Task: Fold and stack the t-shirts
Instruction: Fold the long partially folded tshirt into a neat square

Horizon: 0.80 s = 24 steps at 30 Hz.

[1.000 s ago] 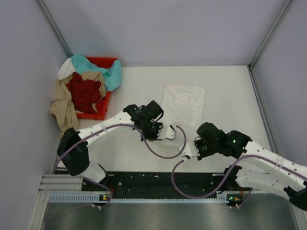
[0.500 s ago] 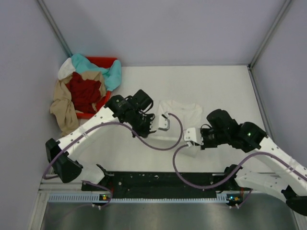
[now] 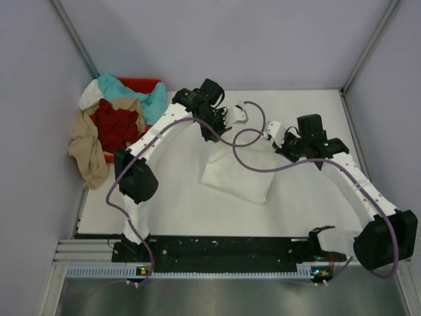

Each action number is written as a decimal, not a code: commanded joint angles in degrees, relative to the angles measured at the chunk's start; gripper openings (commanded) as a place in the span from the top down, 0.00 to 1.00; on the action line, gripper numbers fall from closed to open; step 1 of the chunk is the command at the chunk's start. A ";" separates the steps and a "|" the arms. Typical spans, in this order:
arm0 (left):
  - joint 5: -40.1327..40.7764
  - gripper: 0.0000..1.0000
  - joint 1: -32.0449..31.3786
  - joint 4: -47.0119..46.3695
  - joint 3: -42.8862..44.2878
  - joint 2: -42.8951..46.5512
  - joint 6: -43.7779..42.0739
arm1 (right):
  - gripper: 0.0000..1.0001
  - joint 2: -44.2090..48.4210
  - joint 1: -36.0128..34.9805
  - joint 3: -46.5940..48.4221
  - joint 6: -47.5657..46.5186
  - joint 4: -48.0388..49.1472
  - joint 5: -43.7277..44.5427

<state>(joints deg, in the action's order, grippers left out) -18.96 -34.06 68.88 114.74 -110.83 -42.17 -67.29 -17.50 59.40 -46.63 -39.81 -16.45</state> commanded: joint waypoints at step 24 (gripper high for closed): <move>30.46 0.43 1.72 -38.20 12.86 -27.07 7.19 | 0.71 -45.03 10.98 30.41 32.52 12.40 14.34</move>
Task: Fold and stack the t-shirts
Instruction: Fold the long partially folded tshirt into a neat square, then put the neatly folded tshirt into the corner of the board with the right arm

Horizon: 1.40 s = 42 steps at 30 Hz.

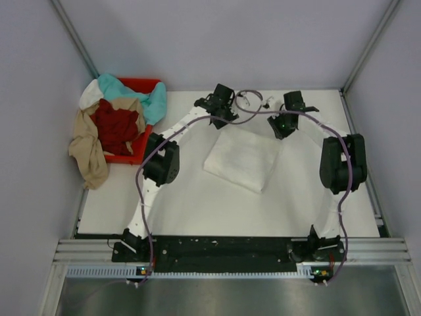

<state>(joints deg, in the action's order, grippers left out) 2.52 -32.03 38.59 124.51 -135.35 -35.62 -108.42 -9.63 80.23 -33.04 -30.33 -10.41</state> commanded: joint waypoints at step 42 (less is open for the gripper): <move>-8.94 0.38 3.91 -5.72 -39.96 33.22 9.52 | 1.00 -3.46 14.10 -2.99 42.56 5.58 -19.39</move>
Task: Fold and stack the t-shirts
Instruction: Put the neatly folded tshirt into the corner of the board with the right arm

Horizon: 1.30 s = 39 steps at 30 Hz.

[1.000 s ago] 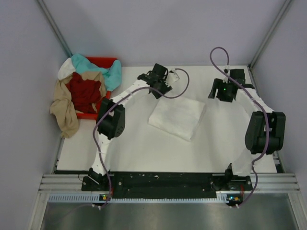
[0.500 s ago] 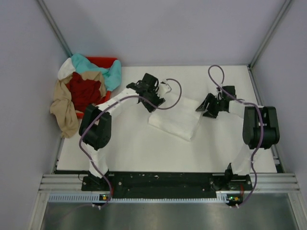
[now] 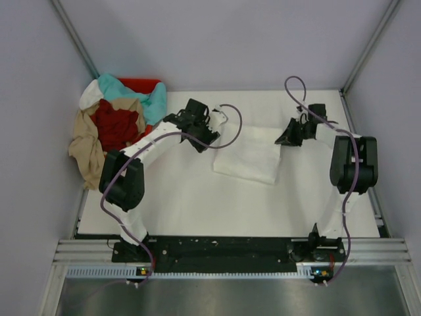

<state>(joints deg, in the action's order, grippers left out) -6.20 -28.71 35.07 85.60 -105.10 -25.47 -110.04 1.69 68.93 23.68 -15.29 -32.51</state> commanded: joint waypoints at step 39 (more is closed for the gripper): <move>5.41 0.39 2.52 -0.62 1.93 -1.95 -3.53 | 1.00 -38.85 9.29 71.26 -29.57 -15.31 61.09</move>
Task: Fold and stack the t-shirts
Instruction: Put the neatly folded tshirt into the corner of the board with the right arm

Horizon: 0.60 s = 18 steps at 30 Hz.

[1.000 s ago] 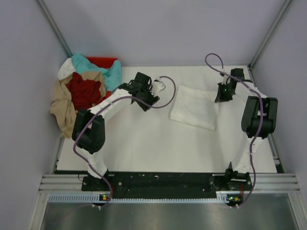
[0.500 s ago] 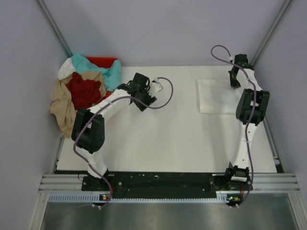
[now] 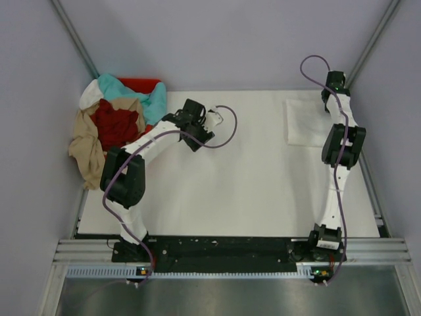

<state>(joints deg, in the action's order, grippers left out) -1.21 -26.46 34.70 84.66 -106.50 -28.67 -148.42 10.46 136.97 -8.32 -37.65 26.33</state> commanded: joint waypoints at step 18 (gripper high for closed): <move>-1.86 0.38 0.27 1.51 2.70 -0.12 0.28 | 0.15 15.15 0.62 -11.70 13.31 13.48 2.86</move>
<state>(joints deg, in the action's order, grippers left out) -1.17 -26.33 35.53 86.85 -107.28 -28.62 -145.84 10.68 130.34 -0.30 -26.00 28.82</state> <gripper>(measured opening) 0.616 0.820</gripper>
